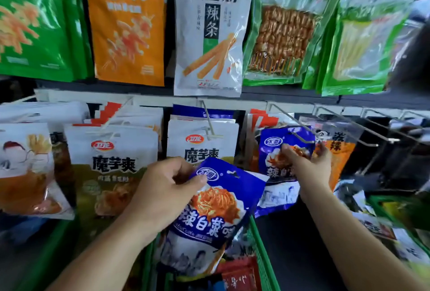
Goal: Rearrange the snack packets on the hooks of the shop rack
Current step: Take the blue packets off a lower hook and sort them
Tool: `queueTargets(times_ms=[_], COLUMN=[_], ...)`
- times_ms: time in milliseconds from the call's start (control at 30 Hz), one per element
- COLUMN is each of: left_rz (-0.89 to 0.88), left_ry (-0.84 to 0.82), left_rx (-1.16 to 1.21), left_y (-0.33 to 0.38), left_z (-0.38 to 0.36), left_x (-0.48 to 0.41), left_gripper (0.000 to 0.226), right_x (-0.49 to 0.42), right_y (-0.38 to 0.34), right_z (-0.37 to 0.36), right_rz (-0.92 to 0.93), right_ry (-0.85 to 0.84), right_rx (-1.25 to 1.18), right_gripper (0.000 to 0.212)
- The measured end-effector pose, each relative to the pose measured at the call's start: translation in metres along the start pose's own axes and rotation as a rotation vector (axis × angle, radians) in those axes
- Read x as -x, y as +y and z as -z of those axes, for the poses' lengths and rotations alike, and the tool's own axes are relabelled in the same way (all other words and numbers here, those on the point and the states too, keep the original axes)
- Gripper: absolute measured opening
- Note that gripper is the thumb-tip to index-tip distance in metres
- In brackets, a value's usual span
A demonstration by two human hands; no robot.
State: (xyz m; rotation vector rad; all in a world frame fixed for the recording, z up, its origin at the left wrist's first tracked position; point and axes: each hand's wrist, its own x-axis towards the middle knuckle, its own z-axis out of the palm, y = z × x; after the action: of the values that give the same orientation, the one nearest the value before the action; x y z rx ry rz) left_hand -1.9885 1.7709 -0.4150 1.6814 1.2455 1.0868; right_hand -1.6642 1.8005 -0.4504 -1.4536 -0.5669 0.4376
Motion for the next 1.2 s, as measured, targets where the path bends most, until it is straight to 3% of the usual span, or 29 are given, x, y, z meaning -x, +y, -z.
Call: queueTargets(times_ms=[100, 200, 267, 533, 633, 800, 900, 1033, 1133, 1200], left_rz=[-0.005, -0.035, -0.072, -0.133, -0.107, -0.138, -0.139, -0.154, -0.099, -0.003], left_ry=[-0.027, -0.1, -0.139, -0.171, -0.186, -0.178, -0.198, -0.053, 0.019, 0.024], left_rx=[0.033, 0.034, 0.015, 0.067, 0.14, 0.213, 0.33, 0.222, 0.173, 0.245], left_y=[0.007, 0.011, 0.014, 0.023, 0.024, 0.025, 0.026, 0.019, 0.008, 0.005], left_z=[-0.018, -0.034, -0.043, -0.079, -0.091, -0.108, -0.114, -0.119, -0.118, -0.114], left_x=[-0.007, -0.012, -0.013, -0.014, -0.013, -0.015, -0.016, -0.019, -0.02, -0.02], left_gripper=[0.02, 0.012, 0.008, 0.009, 0.011, 0.037, 0.029, 0.002, 0.012, 0.022], right_x=[0.003, 0.007, 0.014, 0.047, 0.053, 0.055, 0.059, 0.072, 0.078, 0.075], right_y=[-0.012, -0.017, -0.018, -0.032, -0.033, -0.038, -0.046, -0.027, -0.012, -0.009], right_z=[0.007, 0.017, 0.024, 0.059, 0.071, 0.084, 0.087, 0.076, 0.071, 0.067], right_rz=[0.032, 0.074, 0.053, -0.108, -0.156, -0.185, -0.156, -0.269, -0.364, -0.328], right_ry=[-0.021, -0.036, -0.121, -0.352, -0.379, -0.432, -0.487, -0.477, -0.459, -0.422], right_rx=[0.01, -0.018, -0.072, -0.332, -0.361, -0.416, -0.39, -0.314, -0.292, -0.25], right_gripper=[0.096, 0.037, 0.014, 0.016, 0.003, 0.022, 0.017, 0.023, 0.026, 0.038])
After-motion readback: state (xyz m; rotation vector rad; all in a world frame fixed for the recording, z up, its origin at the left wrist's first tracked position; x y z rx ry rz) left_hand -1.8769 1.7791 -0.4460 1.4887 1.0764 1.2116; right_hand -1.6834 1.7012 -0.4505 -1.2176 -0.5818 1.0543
